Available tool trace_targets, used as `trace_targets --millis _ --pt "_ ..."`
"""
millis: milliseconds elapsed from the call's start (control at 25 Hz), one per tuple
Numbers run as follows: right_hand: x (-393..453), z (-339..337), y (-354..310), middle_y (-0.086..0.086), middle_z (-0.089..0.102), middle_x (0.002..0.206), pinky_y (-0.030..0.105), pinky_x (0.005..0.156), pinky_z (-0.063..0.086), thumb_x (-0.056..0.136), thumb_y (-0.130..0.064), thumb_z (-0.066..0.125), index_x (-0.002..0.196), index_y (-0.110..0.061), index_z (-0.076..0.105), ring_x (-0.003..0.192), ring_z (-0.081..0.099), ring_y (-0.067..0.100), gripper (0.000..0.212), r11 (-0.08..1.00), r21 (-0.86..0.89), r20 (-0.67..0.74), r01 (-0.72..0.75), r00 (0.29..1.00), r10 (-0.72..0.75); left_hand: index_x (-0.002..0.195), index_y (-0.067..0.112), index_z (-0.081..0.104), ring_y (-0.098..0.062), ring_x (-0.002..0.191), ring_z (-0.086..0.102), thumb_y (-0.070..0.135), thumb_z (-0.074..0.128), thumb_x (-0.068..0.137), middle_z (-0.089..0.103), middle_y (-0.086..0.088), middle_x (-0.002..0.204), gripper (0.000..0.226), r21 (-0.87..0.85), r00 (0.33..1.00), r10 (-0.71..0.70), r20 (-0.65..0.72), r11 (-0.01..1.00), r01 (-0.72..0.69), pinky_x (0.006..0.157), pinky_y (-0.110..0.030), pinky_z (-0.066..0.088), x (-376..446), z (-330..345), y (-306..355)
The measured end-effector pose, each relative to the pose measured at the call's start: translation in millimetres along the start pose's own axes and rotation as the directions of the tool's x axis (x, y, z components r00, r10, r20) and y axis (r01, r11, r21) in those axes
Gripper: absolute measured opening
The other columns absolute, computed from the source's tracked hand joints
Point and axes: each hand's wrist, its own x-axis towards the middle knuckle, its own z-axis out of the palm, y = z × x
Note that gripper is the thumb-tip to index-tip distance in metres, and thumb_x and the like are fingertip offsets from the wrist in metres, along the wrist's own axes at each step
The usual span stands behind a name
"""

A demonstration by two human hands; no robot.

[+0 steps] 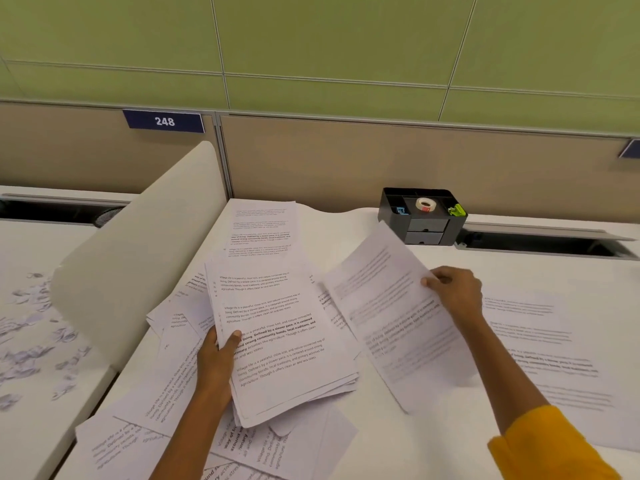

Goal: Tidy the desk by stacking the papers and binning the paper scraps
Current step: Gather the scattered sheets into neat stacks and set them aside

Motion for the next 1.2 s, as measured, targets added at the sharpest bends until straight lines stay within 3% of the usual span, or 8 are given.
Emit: trace_targets --millis 80,240,320,480,640,880,1000,1200 --pt "9 -8 -7 0.006 0.070 0.087 0.041 0.077 0.057 0.084 -0.022 0.068 0.100 -0.014 0.071 0.073 0.067 0.026 0.018 0.992 0.123 -0.071 0.000 0.997 0.009 0.123 0.021 0.053 -0.028 0.096 0.062 0.012 0.056 0.092 0.063 -0.008 0.111 0.032 -0.001 1.000 0.010 0.006 1.000 -0.010 0.079 -0.042 0.052 -2 3 1" --pt "18 -15 -15 0.009 0.069 0.094 0.034 0.073 0.053 0.081 -0.019 0.072 0.103 -0.008 0.070 0.076 0.064 0.026 0.025 0.898 0.440 -0.146 -0.030 0.984 0.104 0.127 0.020 0.051 -0.026 0.093 0.062 0.012 0.056 0.092 0.063 -0.007 0.109 0.036 -0.007 1.000 0.015 0.022 1.000 -0.015 0.074 -0.038 0.052 -8 2 5" --pt "17 -12 -22 0.012 0.070 0.095 0.038 0.078 0.055 0.079 -0.019 0.075 0.101 -0.007 0.070 0.077 0.064 0.027 0.026 0.809 0.585 -0.096 -0.055 0.986 0.136 0.126 0.020 0.051 -0.023 0.089 0.063 0.012 0.056 0.092 0.063 -0.004 0.106 0.035 -0.013 1.000 0.019 0.002 1.000 -0.019 0.069 -0.034 0.052 -12 -3 4" --pt "7 4 -41 0.012 0.068 0.095 0.044 0.084 0.055 0.078 -0.011 0.074 0.100 -0.004 0.067 0.077 0.063 0.026 0.024 0.694 0.709 0.061 -0.127 0.991 0.120 0.127 0.022 0.050 -0.019 0.087 0.063 0.013 0.056 0.092 0.063 -0.003 0.105 0.036 -0.040 1.000 0.025 0.005 0.999 -0.024 0.063 -0.032 0.052 -19 -8 9" --pt "-16 25 -52 0.009 0.071 0.087 0.041 0.076 0.057 0.079 -0.010 0.073 0.087 -0.009 0.068 0.076 0.066 0.028 0.008 0.674 0.714 0.200 -0.190 0.978 0.063 0.128 0.024 0.051 -0.019 0.094 0.065 0.016 0.058 0.091 0.065 -0.001 0.111 0.038 -0.050 0.997 0.043 0.071 0.998 -0.040 0.062 -0.029 0.057 -25 5 15" --pt "-51 67 -57 0.014 0.073 0.092 0.049 0.083 0.056 0.077 -0.015 0.075 0.087 -0.007 0.071 0.084 0.069 0.035 0.013 0.739 0.639 0.295 -0.215 0.955 0.022 0.119 0.028 0.054 -0.017 0.093 0.067 0.015 0.058 0.091 0.068 0.004 0.106 0.031 -0.064 0.992 0.070 0.106 0.996 -0.063 0.064 -0.029 0.057 -43 1 12" --pt "-62 71 -61 0.014 0.073 0.092 0.047 0.081 0.057 0.079 -0.015 0.073 0.087 -0.011 0.071 0.083 0.069 0.033 0.009 0.768 0.615 0.294 -0.178 0.956 -0.014 0.121 0.031 0.055 -0.017 0.101 0.065 0.019 0.059 0.090 0.067 0.005 0.112 0.033 -0.039 0.989 0.081 0.124 0.996 -0.077 0.082 -0.038 0.055 -51 -2 10" --pt "-67 68 -56 0.004 0.072 0.094 0.041 0.075 0.058 0.081 -0.019 0.072 0.090 -0.021 0.067 0.080 0.071 0.026 0.011 0.880 0.474 0.325 0.008 0.928 -0.184 0.127 0.028 0.053 -0.013 0.103 0.063 0.025 0.054 0.093 0.067 0.005 0.113 0.034 -0.053 0.988 0.112 0.111 0.993 -0.106 0.080 -0.028 0.055 -62 1 14"
